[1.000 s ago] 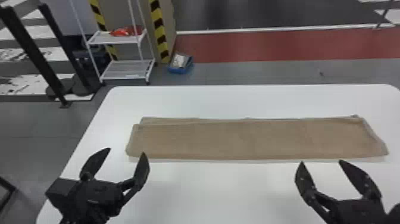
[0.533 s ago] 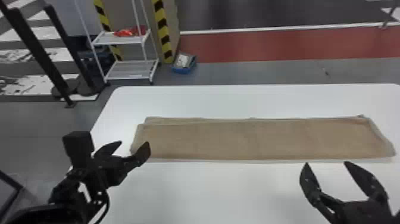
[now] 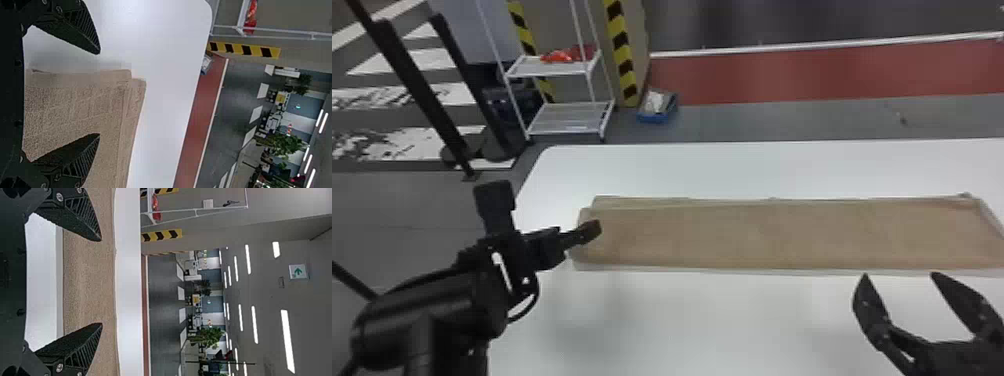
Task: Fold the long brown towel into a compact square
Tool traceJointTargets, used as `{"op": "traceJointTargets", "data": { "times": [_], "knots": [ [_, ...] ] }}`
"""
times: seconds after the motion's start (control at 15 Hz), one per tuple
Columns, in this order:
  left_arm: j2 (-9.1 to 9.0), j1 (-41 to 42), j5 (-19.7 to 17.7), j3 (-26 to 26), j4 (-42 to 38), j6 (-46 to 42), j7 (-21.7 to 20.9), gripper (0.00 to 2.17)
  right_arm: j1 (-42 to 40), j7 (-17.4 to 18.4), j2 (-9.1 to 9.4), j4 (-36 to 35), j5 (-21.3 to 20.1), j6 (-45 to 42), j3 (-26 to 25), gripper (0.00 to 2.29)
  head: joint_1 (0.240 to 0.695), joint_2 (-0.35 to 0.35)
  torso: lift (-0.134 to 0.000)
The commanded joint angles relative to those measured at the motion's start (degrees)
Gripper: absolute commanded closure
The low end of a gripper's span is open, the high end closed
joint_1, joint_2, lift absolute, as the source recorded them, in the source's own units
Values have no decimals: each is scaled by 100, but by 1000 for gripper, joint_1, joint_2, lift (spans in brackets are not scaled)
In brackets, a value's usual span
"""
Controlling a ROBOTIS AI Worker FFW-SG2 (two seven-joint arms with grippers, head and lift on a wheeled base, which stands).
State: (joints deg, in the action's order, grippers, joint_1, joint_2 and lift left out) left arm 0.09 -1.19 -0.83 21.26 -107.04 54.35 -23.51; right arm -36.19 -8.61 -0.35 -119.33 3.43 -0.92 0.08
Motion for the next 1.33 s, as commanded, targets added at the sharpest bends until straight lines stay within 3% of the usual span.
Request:
{"op": "traceJointTargets", "data": {
  "times": [0.0,0.27,0.4,0.47,0.6,0.67,1.07,1.27],
  "knots": [
    [-23,-233,39,9,359,151,4,147,6,0,40,6,0,0,0,124,695,166,-123],
    [27,-347,110,9,720,151,-31,178,41,0,40,41,27,35,0,124,695,163,-123],
    [27,-347,118,9,737,168,-119,441,41,0,40,41,27,35,9,124,695,162,-123],
    [27,-321,136,9,729,186,-207,748,41,0,40,41,27,17,9,124,695,161,-123],
    [27,-303,101,53,702,397,-374,1821,50,0,40,59,35,35,9,124,695,156,-123],
    [27,-294,66,132,693,590,-426,2148,50,0,40,67,35,35,9,124,695,153,-123],
    [53,-321,74,449,518,819,-1068,2145,94,0,40,138,114,35,9,124,695,147,-123],
    [405,-347,66,721,289,1346,-1288,2145,121,0,40,164,132,53,-8,124,695,161,-123]
  ]
}}
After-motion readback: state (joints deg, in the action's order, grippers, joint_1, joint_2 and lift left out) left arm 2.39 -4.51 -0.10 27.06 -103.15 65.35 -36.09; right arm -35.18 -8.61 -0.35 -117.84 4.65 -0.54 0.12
